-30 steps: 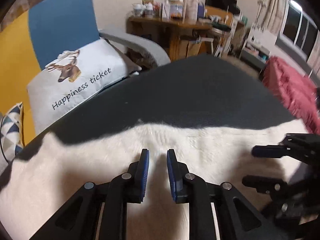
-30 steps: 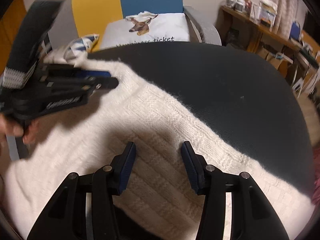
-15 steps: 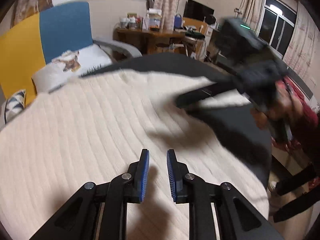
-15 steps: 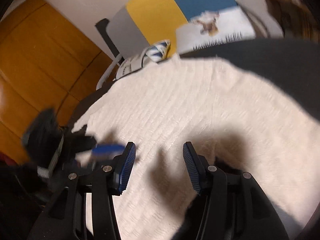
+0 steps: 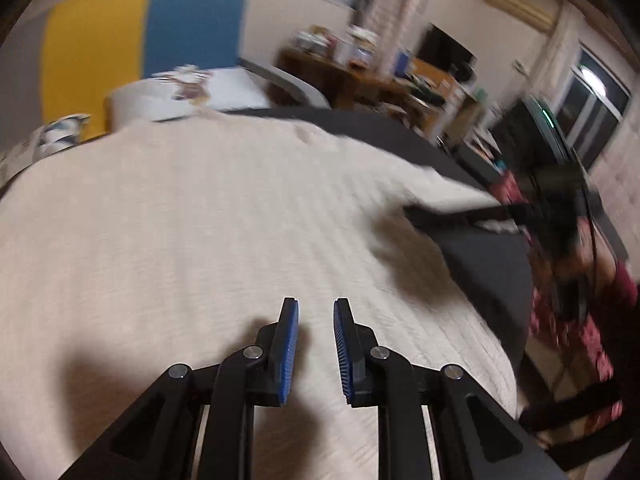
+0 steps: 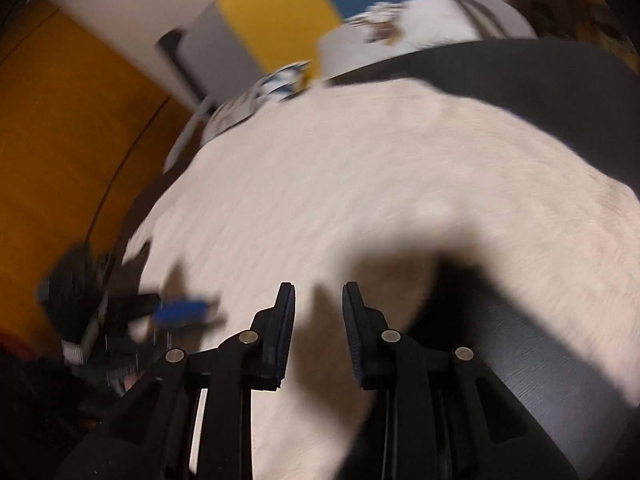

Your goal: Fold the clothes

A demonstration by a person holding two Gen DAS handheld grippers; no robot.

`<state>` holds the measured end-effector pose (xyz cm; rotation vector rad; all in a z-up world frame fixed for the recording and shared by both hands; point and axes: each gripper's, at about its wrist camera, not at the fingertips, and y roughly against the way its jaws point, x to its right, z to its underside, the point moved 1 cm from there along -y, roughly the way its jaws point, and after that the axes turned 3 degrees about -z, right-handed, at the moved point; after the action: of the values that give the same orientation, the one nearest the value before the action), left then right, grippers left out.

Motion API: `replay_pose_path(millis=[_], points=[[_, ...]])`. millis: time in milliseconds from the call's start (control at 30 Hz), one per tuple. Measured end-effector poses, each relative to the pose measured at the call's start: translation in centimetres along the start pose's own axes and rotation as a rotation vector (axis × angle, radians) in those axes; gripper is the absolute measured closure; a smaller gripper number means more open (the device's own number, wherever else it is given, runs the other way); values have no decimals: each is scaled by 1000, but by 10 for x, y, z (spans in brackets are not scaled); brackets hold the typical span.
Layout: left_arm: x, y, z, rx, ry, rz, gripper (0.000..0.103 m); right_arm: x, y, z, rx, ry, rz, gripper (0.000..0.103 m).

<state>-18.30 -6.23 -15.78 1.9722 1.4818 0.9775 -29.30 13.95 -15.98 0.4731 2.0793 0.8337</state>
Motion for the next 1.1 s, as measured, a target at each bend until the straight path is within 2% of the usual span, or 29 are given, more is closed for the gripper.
replay_pose_path(millis=[100,167,233,267,333,367,433,533,633,700,767,900,1100], points=[[-22,4,16,-43,55,-65,86,-6,-27,17,-107,26,157,76],[-35,8,30,-70,85,-85,86,-10,-33,21,-88,44,201,76],[-51,27,34,-29,124,-68,86,-18,-29,20,-49,36,206,75],[-68,38,31,-6,164,-68,86,-21,-27,19,-29,31,208,71],[-109,61,23,44,258,-75,82,-40,-24,19,15,58,184,64],[-135,72,16,66,293,-97,81,-52,-25,19,33,72,158,55],[-184,83,-3,78,308,-186,80,-72,-33,19,56,89,121,49],[-251,93,-32,79,316,-313,79,-96,-54,18,63,107,75,49],[-298,88,-60,64,317,-379,79,-119,-87,8,50,135,33,49],[-315,78,-78,64,299,-407,79,-134,-111,-3,23,164,43,49],[-323,62,-88,46,266,-388,79,-145,-128,-10,1,186,57,49],[-320,27,-93,-22,144,-461,79,-161,-151,-28,-15,232,118,49],[-324,27,-61,-34,148,-540,79,-166,-164,-43,-14,250,185,49]])
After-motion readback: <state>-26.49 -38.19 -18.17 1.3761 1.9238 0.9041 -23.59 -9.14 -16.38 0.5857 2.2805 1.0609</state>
